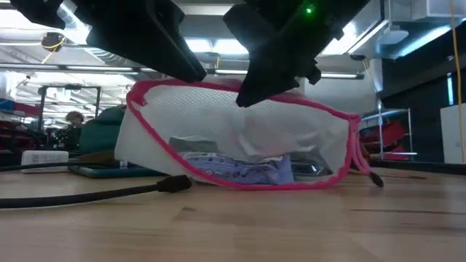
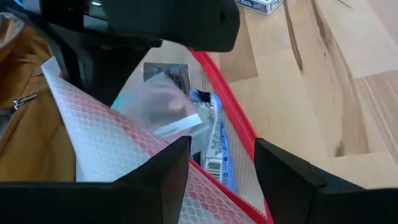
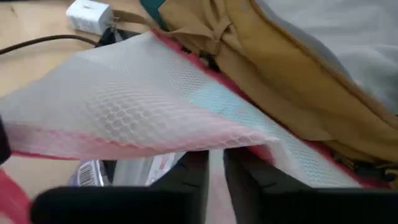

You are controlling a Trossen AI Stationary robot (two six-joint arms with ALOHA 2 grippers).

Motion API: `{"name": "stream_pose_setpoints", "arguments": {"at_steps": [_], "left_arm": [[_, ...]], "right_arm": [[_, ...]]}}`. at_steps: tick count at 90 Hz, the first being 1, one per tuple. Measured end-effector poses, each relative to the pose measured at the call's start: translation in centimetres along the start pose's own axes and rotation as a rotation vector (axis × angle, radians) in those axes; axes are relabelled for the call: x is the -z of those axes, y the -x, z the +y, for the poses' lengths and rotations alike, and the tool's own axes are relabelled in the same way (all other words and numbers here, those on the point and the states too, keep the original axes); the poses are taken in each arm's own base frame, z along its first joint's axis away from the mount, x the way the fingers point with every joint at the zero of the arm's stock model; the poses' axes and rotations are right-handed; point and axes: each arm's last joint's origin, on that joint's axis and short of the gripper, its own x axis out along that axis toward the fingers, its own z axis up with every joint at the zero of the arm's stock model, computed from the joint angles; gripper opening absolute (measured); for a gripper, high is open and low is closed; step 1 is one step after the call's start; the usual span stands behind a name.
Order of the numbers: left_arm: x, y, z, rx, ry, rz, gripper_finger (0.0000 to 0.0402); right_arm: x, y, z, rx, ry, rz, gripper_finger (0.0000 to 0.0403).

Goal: Unpack backpack
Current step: Put the blue playing cards into the pink zipper pouch

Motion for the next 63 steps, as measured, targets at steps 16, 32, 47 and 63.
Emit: {"name": "stream_pose_setpoints", "arguments": {"at_steps": [16, 32, 47, 63], "left_arm": [[0.0, 0.0, 0.0, 0.0, 0.0, 0.001, 0.0164], [0.1, 0.0, 0.0, -0.001, -0.003, 0.004, 0.0164], [0.2, 0.0, 0.0, -0.002, -0.002, 0.016, 0.0164], [0.3, 0.0, 0.0, -0.003, 0.001, 0.027, 0.0164]], "right_arm": [[0.0, 0.0, 0.0, -0.015, 0.035, 0.014, 0.0129], [0.3, 0.1, 0.2, -0.066, 0.052, 0.061, 0.0184], [1.5, 1.4, 1.3, -0.138, 0.092, 0.12, 0.0192], [2.0, 4.8, 2.7, -0.113, 0.137, 0.208, 0.0192]]}}
